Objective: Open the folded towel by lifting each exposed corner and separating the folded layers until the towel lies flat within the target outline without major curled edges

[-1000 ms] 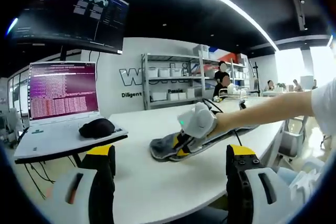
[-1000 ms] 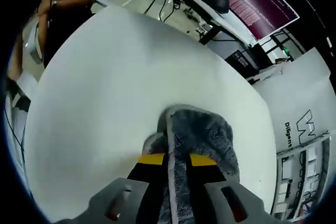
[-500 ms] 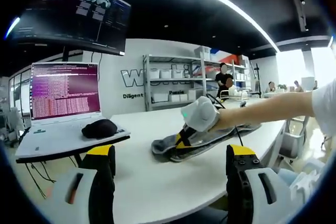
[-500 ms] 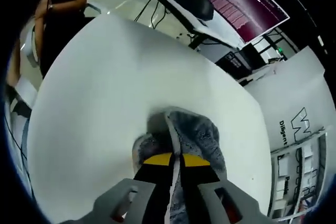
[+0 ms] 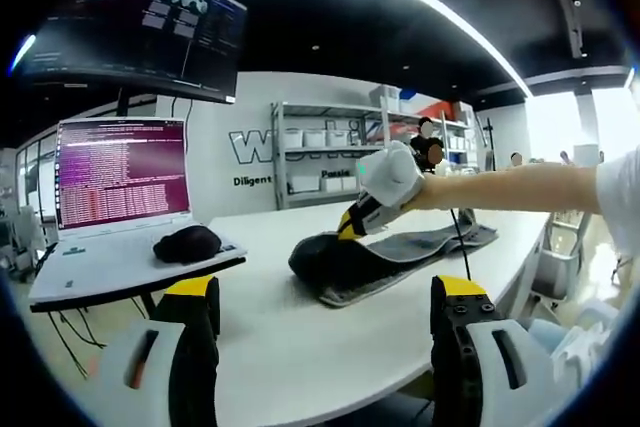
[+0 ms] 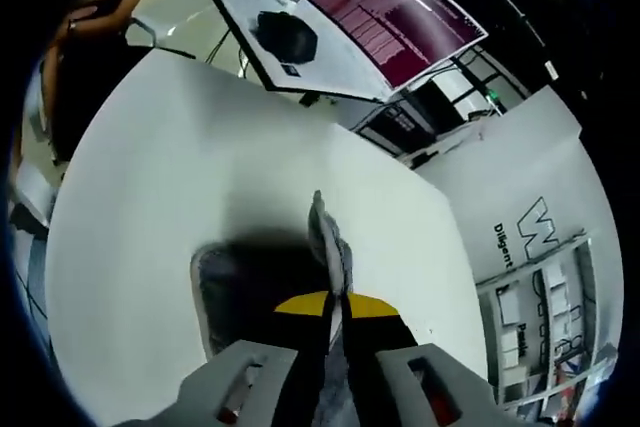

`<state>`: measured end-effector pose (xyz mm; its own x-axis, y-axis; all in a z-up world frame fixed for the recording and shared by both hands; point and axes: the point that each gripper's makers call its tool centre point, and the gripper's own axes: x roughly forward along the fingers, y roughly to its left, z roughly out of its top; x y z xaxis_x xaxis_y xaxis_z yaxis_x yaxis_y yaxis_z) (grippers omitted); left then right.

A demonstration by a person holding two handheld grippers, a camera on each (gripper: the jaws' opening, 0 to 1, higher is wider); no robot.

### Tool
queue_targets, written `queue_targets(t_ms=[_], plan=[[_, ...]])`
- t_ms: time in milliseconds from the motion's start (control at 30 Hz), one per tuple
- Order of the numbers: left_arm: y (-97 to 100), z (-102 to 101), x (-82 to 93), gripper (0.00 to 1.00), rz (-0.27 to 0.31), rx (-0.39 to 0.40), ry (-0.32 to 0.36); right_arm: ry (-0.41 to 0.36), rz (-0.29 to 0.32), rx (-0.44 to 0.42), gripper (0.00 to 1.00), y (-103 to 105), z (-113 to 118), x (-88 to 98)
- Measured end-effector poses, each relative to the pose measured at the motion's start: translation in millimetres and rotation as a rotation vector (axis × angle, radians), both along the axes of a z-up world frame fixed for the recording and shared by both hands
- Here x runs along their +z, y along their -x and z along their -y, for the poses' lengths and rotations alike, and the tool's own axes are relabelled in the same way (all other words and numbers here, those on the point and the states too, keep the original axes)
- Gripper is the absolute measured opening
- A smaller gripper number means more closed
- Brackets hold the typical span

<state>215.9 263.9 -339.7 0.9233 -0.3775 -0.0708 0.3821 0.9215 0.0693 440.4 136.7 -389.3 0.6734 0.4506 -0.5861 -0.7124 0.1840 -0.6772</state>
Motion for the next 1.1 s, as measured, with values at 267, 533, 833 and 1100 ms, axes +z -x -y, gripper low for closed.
queue_targets(t_ms=[267, 533, 833, 1100], plan=[[2.1, 4, -3.1, 0.86, 0.000, -0.004, -0.001, 0.003, 0.059, -0.026, 0.01, -13, 9, 24.5], [4.1, 4, -4.9, 0.86, 0.001, 0.006, 0.009, 0.022, 0.110, -0.035, 0.01, -22, 7, 41.5], [3.7, 3, -4.5, 0.86, 0.001, 0.004, 0.012, 0.049, 0.151, -0.041, 0.00, -34, 5, 51.2], [3.3, 0, -5.1, 0.86, -0.001, 0.009, 0.017, 0.063, 0.167, -0.059, 0.00, -49, 9, 53.1]])
